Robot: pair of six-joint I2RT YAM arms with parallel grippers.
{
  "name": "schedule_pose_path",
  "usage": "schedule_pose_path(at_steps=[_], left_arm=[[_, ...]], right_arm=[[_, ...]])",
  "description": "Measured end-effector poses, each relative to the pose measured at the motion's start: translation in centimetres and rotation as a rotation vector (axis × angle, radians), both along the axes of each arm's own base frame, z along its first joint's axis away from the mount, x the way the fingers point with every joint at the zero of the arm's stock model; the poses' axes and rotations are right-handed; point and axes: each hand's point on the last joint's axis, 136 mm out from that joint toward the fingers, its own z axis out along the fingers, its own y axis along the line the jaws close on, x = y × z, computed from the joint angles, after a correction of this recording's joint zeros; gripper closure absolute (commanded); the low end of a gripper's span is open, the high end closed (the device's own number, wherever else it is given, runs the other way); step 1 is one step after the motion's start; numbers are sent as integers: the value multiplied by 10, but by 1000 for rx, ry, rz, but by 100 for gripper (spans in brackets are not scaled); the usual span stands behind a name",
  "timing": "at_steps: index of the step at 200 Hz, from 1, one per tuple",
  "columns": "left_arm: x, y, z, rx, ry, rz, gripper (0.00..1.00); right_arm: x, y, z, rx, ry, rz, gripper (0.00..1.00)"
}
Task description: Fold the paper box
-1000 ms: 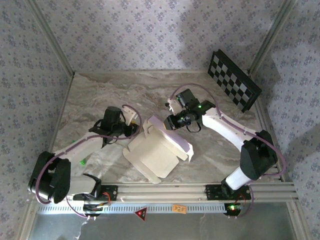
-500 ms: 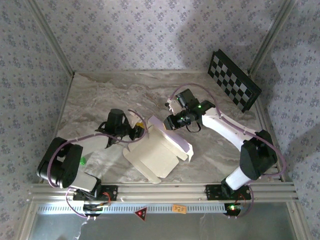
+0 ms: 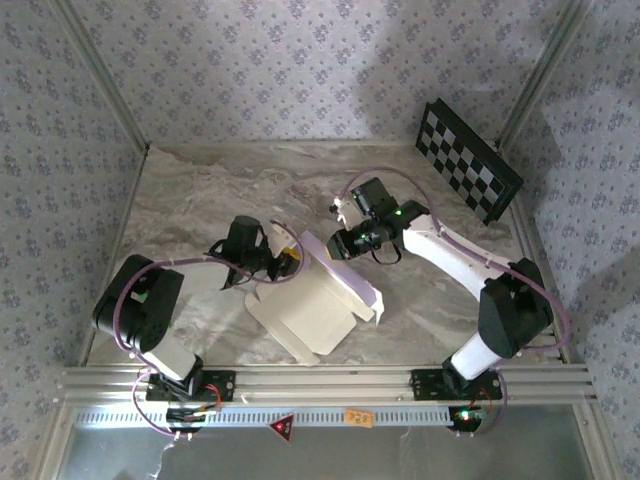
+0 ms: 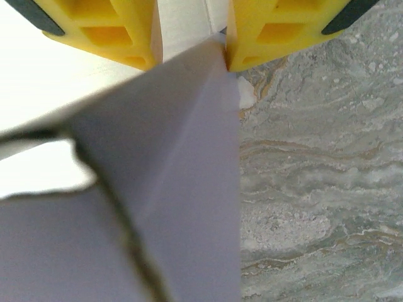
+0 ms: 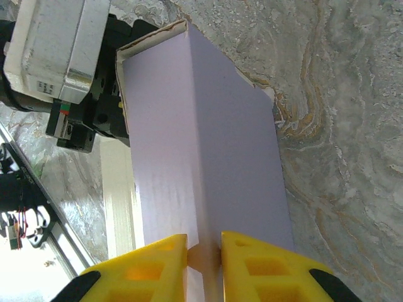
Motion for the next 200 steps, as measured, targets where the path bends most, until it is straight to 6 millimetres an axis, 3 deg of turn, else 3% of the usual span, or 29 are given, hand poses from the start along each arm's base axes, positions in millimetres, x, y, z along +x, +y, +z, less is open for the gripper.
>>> schedule_pose_path(at_steps=[80,143,167,200], left_arm=[[4,-15,-1,18,-37,-40,85],[9,-20,1,15,-59,-15,96],[13,-22,1,16,-66,35,94],[14,-22,0,-3,-84,85,78]], right_arm=[[-1,-3,-2,23,46,1,70],[-1,-4,-4,38,74,-1,75],[0,-4,-6,43,73,-3,77],[-1,-3,-6,63,76,5,77]])
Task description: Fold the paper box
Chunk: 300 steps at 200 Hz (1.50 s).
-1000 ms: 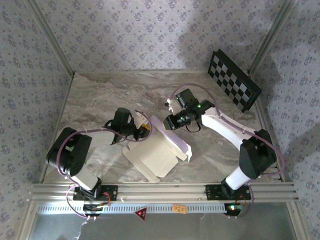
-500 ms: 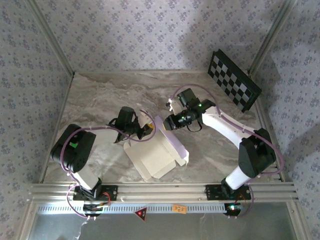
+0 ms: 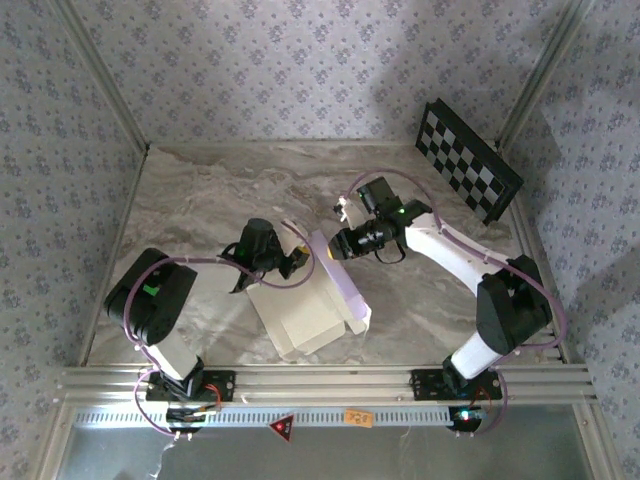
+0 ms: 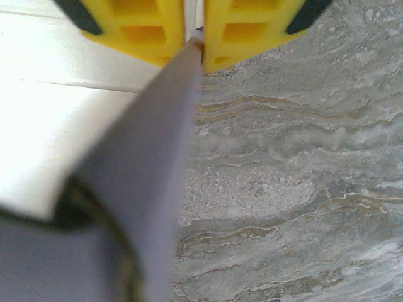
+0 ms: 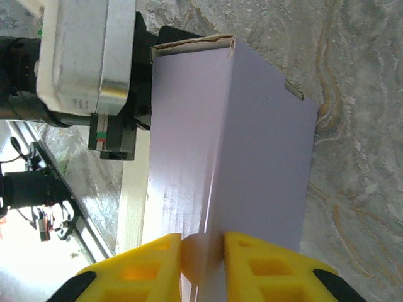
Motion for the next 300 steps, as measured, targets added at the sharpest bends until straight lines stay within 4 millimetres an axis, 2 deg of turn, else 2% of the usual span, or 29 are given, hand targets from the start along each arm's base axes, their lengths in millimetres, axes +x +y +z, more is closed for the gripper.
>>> schedule_pose_path(at_steps=[31,76,91,106,146,190,237,268,300], left_arm=[[0,-2,2,-13,-7,10,71],[5,-6,8,-22,-25,11,69],[11,-9,13,-30,-36,12,73],[17,-13,16,-46,-32,25,83],[20,-17,16,-52,-52,80,98],[21,-19,15,-24,-103,206,100],[14,-15,15,-43,-116,257,72],[1,-9,18,-47,-112,250,66],[-3,-7,46,-90,-151,244,62]], right_arm=[[1,1,1,7,-4,2,78],[2,2,1,11,-11,2,78],[2,2,1,12,-11,2,78],[2,2,1,15,-12,1,77],[12,-2,2,12,-38,-23,73],[15,-5,2,1,-53,-37,71],[12,-7,2,-2,-46,-36,68],[9,-8,3,-6,-39,-34,67],[6,-11,6,-19,-27,-37,63]])
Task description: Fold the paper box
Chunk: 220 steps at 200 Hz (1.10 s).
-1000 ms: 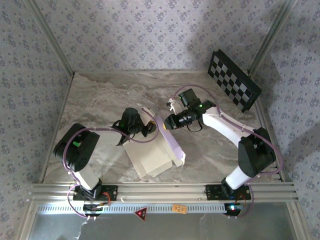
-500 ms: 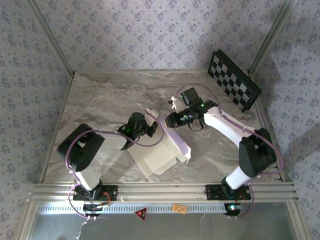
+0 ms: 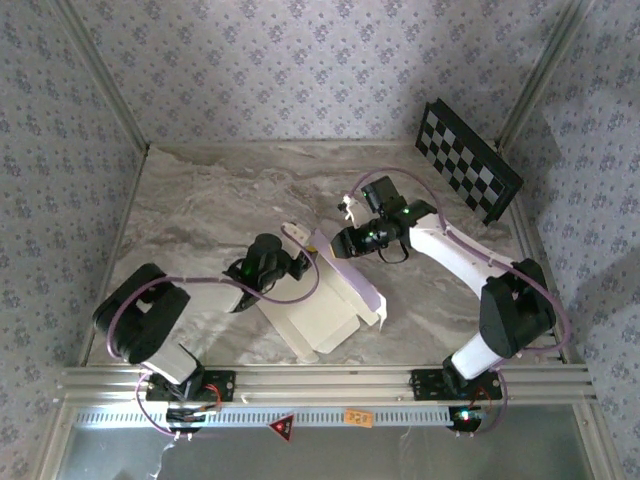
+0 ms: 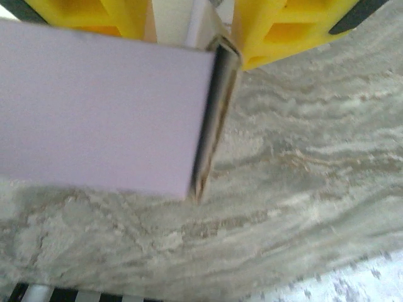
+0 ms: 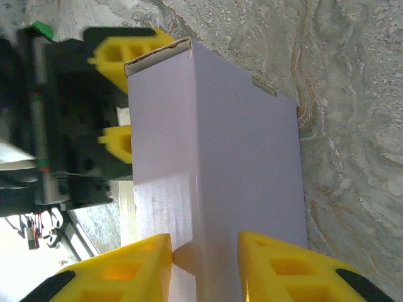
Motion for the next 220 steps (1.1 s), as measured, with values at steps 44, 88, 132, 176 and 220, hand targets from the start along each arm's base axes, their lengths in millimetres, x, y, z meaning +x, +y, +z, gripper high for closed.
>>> schedule_pose_path(at_steps=[44,88,132,176,220], left_arm=[[-6,6,33,-22,-61,-8,61],[-12,17,43,-5,-63,-34,61],[-15,15,22,48,-31,-79,61],[-11,8,-7,88,5,-107,63],[5,-6,-5,84,-8,-115,75]], right_arm=[[-5,-8,10,-17,-10,-13,58],[-7,-14,28,-4,-57,-30,57],[-8,-21,37,-6,-72,-58,57],[-12,-27,51,-2,-111,-74,57],[-16,-35,65,2,-149,-93,57]])
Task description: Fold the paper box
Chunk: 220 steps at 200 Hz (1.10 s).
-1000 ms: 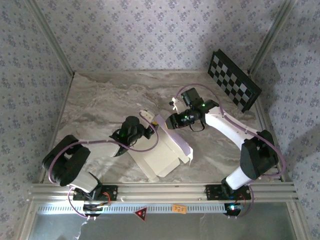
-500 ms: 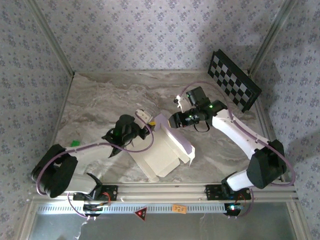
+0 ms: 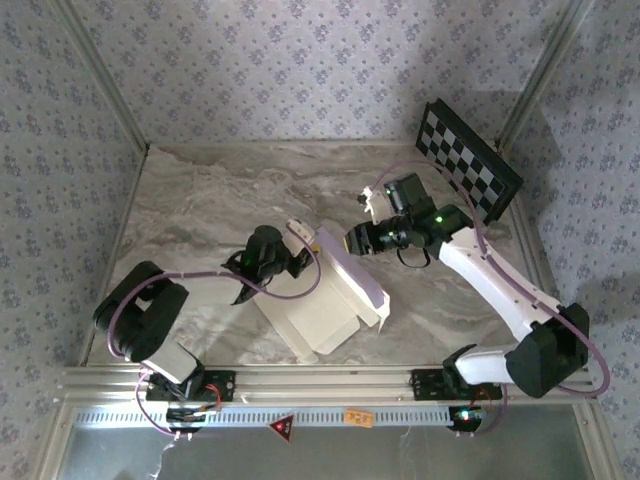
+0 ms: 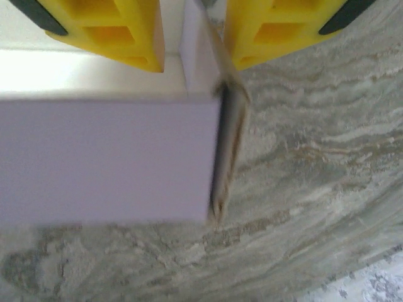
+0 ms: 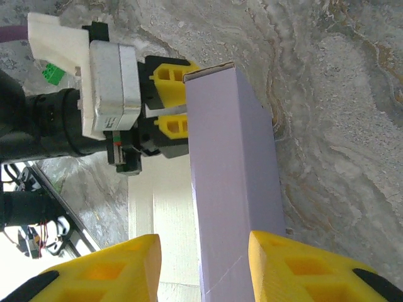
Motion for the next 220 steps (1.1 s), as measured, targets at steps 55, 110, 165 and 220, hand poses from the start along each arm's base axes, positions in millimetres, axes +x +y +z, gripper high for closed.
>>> schedule_pose_path(at_steps=[55,110,165,220], left_arm=[[12,-1,7,-30,-26,38,92],[24,30,12,-1,-62,219,96],[25,100,24,18,-77,593,96],[-7,151,16,-17,-18,849,94]], right_arm=[[-6,-10,10,0,-15,-30,58],[-5,-18,13,-12,-23,-75,59],[1,-30,2,-36,-6,-148,59],[8,-28,4,-21,-28,-160,59]])
